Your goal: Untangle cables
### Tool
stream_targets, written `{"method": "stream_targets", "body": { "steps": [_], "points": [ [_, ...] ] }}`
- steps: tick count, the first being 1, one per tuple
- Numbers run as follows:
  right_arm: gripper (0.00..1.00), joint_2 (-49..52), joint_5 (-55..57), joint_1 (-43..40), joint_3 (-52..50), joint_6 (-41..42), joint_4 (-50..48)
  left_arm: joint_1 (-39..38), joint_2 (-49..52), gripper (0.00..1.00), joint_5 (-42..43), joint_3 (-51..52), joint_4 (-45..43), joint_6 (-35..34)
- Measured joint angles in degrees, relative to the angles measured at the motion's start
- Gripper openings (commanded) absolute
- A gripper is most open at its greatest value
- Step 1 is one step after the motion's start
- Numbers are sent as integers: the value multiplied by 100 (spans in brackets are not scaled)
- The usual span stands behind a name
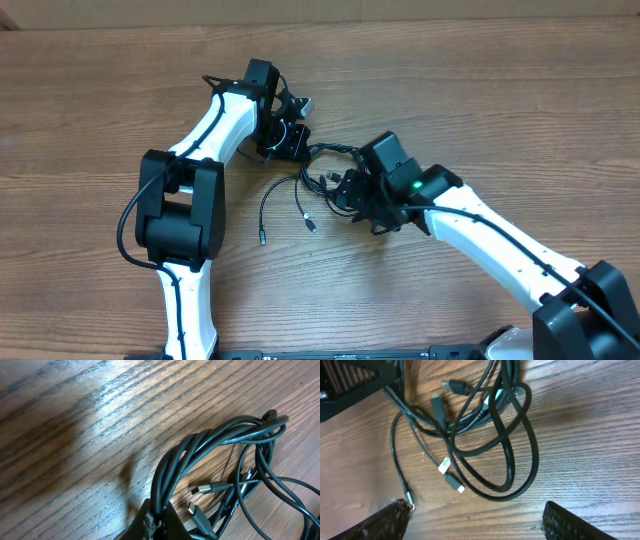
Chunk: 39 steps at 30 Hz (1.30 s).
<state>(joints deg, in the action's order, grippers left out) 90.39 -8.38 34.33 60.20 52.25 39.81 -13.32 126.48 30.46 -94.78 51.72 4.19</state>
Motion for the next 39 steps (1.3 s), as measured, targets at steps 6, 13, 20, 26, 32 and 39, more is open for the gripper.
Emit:
{"method": "stream_targets", "body": {
  "steps": [6, 13, 20, 26, 32, 39],
  "points": [
    [96, 0, 719, 407, 0, 726, -59, -2, 0, 4, 20, 0, 37, -223],
    [100, 227, 1016, 686, 0, 1792, -131, -2, 0, 4, 44, 0, 81, -407],
    [100, 909, 1034, 741, -39, 2682, -765, -2, 0, 4, 44, 0, 85, -553],
    [90, 1082, 1104, 745, -59, 2920, -1432, -2, 0, 4, 46, 0, 57, -575],
    [80, 1082, 1534, 743, -59, 3012, -1580, -2, 0, 4, 46, 0, 9, -612],
    [70, 1139, 1731, 745, -59, 3027, -1582, -2, 0, 4, 46, 0, -11, -774]
  ]
}}
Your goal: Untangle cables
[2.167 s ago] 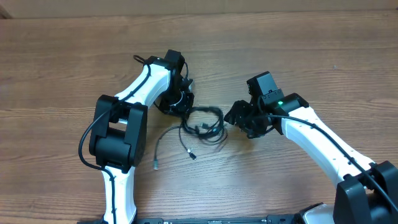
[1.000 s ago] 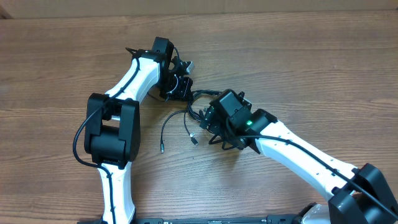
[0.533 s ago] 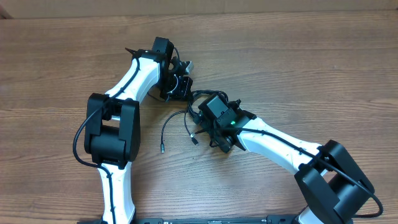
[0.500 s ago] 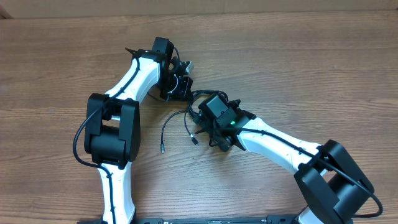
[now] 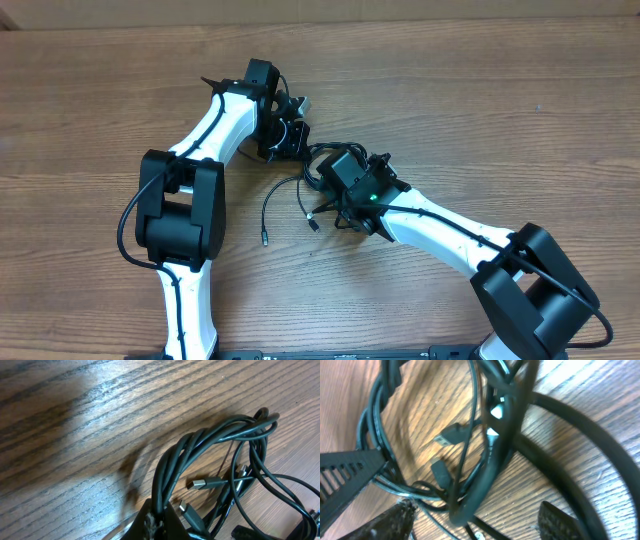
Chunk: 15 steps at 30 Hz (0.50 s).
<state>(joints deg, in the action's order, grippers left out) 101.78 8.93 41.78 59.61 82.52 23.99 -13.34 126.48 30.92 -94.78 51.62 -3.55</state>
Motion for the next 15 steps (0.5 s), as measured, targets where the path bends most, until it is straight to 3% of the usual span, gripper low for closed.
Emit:
{"method": "stream_targets", "body": {
  "steps": [5, 11, 13, 15],
  "points": [
    [49, 48, 50, -2, 0, -15, -22, -11, 0, 7, -2, 0, -4, -68],
    [33, 52, 118, 0, 0, 17, -76, -105, 0, 9, 0, 0, -57, -81],
    [31, 52, 162, -2, 0, 13, -76, -162, 0, 13, -7, 0, -63, -81],
    [29, 52, 186, -2, 0, 11, -76, -205, 0, 26, -15, 0, -66, -74]
  ]
}}
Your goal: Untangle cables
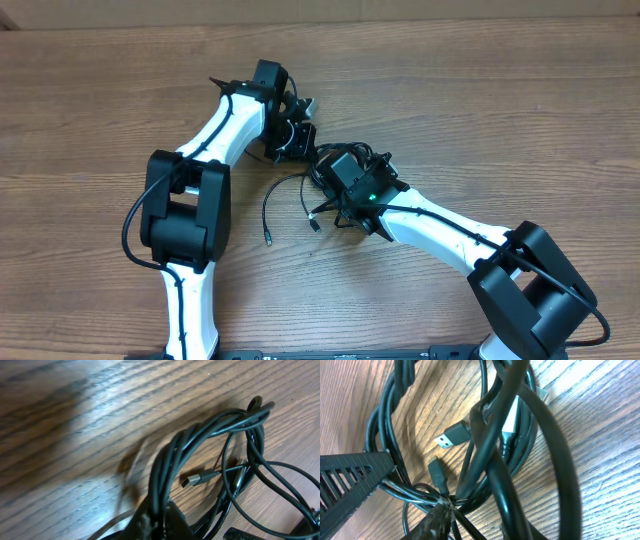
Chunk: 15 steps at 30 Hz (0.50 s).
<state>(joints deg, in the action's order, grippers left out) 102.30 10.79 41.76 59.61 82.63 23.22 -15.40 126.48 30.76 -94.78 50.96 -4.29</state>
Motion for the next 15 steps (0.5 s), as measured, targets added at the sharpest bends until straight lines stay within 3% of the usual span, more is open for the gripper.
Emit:
{"method": "stream_targets", "body": {
  "steps": [4, 8, 15],
  "points": [
    [22, 0, 15, 2, 0, 2, -2, -35, 0, 36, -55, -2, 0, -22],
    [14, 0, 17, 2, 0, -11, -2, -37, 0, 40, -94, -2, -2, -26],
    [8, 0, 17, 2, 0, 2, -4, -37, 0, 39, -103, -2, 2, -26]
  ]
}}
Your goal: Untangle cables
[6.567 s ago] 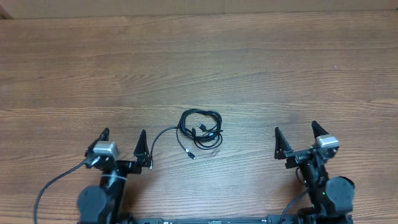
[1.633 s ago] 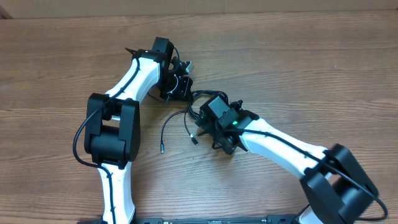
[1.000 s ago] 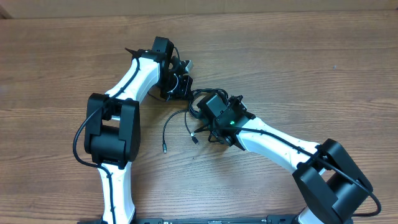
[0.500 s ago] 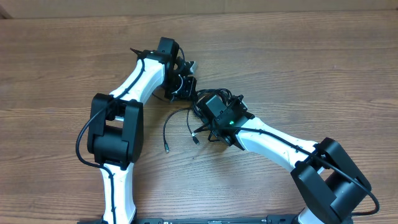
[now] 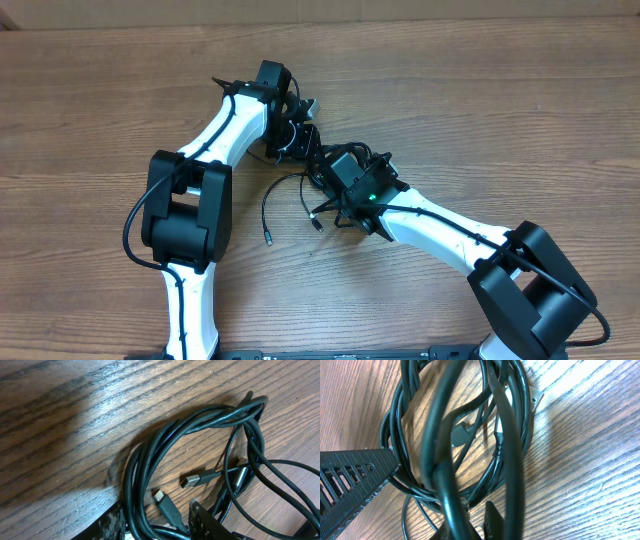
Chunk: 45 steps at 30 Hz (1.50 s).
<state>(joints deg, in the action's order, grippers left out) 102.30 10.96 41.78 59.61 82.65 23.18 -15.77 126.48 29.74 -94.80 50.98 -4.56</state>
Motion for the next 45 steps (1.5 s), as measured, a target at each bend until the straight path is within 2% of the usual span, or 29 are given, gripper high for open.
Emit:
{"method": "stream_targets", "body": {
  "steps": [4, 8, 15, 17, 18, 19, 20, 32, 41, 45],
  "points": [
    [4, 0, 2, 0, 0, -2, 0, -2, 0, 38, -142, 0, 48, -11],
    [4, 0, 0, -2, 0, 0, -4, -17, 0, 37, -610, 0, 114, -225],
    [4, 0, 0, 0, 0, 2, -4, -155, 22, 38, -905, -2, 105, -393],
    [4, 0, 0, 0, 0, 4, -4, -216, 52, 30, -925, -2, 90, -413],
    [4, 0, -2, -2, 0, 2, -2, -245, 76, 21, -942, -2, 66, -431],
    [4, 0, 0, -2, 0, 0, -2, -271, 105, 5, -949, -4, 46, -448],
    [4, 0, 2, 0, 0, 0, -2, -302, 138, 4, -949, -7, 28, -450],
    [4, 0, 0, -13, 0, -199, -76, -289, 170, 4, -966, -26, 24, -450],
    [4, -2, -317, -177, 0, -1757, -540, 22, 212, 4, -929, -133, 221, -282],
    [4, -101, -619, -225, 0, -2354, -826, 203, 214, 4, -605, -136, 251, -26]
  ]
}}
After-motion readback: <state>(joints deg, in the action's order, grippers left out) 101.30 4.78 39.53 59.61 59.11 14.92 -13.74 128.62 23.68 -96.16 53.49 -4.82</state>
